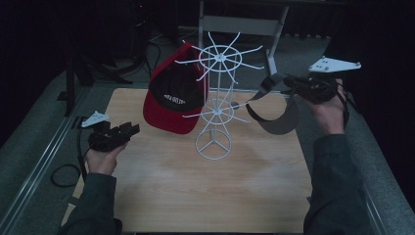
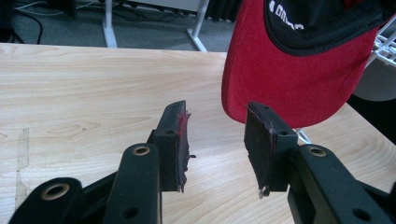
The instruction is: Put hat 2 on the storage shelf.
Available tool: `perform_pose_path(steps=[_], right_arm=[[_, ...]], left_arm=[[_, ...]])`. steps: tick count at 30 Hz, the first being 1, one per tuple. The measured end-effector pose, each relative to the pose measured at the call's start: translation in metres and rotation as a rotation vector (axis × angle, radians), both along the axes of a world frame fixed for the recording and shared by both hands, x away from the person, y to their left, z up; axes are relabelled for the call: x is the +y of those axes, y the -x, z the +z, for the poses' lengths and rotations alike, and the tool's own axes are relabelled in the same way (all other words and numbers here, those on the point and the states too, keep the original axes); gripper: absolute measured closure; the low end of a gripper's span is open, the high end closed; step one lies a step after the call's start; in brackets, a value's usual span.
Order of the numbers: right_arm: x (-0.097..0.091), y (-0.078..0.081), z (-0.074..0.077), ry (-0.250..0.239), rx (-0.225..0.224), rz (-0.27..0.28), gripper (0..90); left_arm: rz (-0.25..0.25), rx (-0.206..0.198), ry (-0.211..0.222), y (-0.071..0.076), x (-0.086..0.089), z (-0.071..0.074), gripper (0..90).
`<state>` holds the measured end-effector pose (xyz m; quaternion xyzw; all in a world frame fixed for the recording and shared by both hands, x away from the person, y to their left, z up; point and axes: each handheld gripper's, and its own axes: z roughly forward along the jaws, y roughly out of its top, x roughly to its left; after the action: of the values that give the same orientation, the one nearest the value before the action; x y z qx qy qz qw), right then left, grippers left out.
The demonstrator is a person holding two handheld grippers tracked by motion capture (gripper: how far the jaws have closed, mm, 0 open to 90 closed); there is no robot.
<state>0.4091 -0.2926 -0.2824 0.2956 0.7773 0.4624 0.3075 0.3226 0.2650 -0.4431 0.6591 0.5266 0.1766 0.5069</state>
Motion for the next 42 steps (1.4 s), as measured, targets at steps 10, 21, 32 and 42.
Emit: perform_pose_path(steps=[10, 21, 32, 42], right_arm=[[-0.01, 0.007, 0.007, -0.004, -0.018, -0.004, 89.5], [-0.012, 0.019, 0.019, -0.001, -0.056, 0.058, 89.5], [-0.008, 0.026, 0.032, -0.007, -0.088, 0.112, 89.4], [0.0, 0.03, 0.045, -0.017, -0.12, 0.15, 89.4]], left_arm=[[-0.002, 0.0, 0.001, 0.0, -0.001, 0.0, 59.4], [-0.01, 0.002, -0.002, -0.001, -0.004, 0.0, 59.5], [-0.008, 0.002, -0.002, -0.001, -0.003, 0.0, 59.5], [-0.008, 0.003, 0.001, -0.001, -0.003, -0.001, 59.5]])
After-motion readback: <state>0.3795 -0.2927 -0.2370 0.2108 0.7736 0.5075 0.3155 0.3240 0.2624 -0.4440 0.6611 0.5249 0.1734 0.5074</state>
